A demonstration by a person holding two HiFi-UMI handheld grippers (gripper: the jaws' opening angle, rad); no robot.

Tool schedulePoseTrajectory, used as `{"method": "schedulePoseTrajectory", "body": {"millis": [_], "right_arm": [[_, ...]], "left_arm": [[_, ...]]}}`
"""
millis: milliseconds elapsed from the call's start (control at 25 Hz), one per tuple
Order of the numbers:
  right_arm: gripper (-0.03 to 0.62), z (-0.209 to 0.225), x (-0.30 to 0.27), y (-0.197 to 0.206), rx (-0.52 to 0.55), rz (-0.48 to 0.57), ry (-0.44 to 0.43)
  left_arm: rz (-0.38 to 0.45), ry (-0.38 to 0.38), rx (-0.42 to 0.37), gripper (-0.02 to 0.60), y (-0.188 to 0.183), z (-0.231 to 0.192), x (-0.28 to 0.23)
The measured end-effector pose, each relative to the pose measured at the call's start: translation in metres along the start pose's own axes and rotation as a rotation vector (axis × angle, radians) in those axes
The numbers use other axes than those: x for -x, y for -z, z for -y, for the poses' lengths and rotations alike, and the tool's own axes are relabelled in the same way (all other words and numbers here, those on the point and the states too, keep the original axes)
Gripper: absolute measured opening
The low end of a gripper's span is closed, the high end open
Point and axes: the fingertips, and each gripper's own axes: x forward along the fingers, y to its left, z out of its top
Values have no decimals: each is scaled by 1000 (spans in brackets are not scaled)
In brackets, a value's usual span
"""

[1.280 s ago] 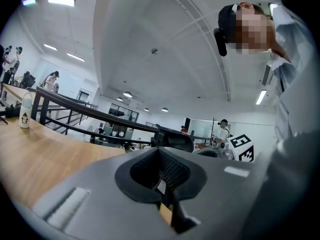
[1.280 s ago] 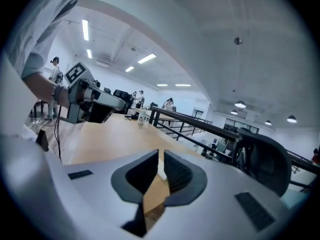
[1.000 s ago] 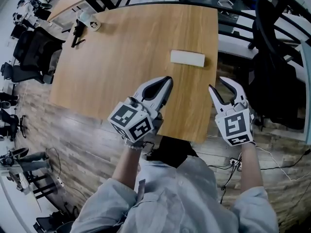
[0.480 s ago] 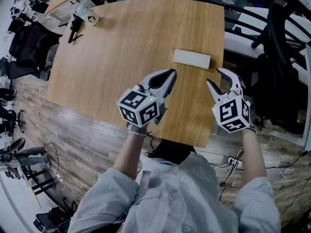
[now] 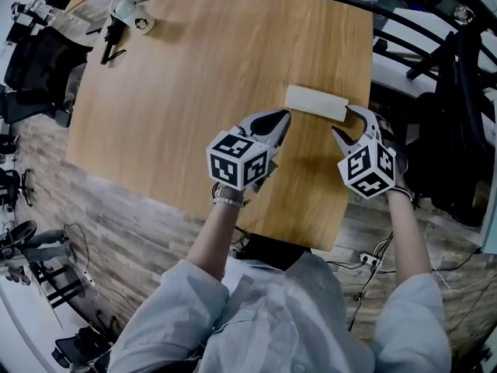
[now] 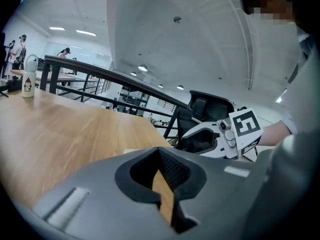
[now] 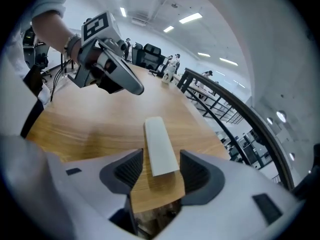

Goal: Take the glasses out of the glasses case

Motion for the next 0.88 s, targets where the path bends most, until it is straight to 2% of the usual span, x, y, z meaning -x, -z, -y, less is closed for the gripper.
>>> {"method": "schedulePoseTrajectory", "body": {"millis": [360, 520, 880], "right_arm": [[219, 3, -40, 17, 76, -82, -71], [222, -1, -52, 20, 106, -103, -107], [221, -5, -66, 22, 168, -127, -156]], "left_arm": [[-136, -33, -5, 3, 35, -31, -30], [-172, -26, -13, 3, 45, -36, -41], [-215, -39, 19, 4, 57, -47, -52]]}}
